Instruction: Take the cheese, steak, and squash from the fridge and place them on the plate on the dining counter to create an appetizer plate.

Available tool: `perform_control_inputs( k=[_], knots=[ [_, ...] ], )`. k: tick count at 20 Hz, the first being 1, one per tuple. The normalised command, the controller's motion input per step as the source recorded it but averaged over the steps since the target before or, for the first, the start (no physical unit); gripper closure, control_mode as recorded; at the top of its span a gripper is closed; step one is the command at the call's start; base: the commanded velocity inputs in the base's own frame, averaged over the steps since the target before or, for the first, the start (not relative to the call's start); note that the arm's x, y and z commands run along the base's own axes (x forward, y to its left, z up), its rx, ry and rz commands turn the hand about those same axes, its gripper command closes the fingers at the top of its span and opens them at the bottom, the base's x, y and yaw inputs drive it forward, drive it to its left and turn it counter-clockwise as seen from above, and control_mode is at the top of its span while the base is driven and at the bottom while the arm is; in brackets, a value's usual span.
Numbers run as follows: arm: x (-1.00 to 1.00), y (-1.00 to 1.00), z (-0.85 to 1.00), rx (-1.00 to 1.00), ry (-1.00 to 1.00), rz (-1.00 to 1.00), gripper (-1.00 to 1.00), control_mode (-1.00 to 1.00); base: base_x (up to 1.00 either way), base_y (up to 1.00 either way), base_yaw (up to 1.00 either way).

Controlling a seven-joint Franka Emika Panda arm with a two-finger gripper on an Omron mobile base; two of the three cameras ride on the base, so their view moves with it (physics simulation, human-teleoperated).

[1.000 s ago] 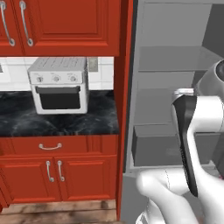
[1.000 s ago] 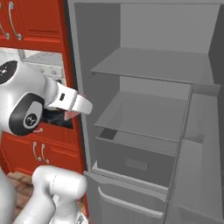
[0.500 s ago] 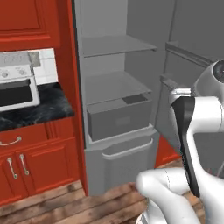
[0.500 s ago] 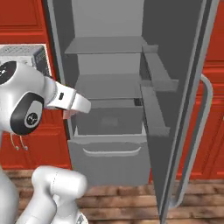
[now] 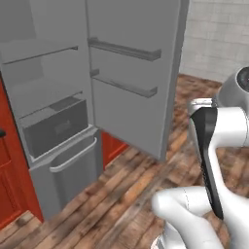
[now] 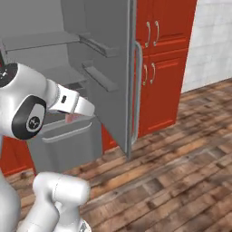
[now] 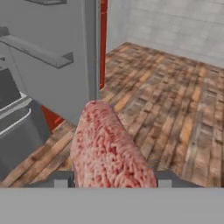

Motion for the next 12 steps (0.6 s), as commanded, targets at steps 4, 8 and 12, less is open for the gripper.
perform_control_inputs(
  k=[4, 8, 12],
  knots=[
    [0.0, 0.0, 0.0, 0.0, 0.0, 0.0, 1.0, 1.0, -0.84, 0.03, -0.79],
    [0.0, 0.0, 0.0, 0.0, 0.0, 0.0, 1.0, 1.0, -0.21, -0.27, -0.77],
    [0.0, 0.0, 0.0, 0.0, 0.0, 0.0, 1.0, 1.0, 0.65, -0.39, -0.59]
  ],
)
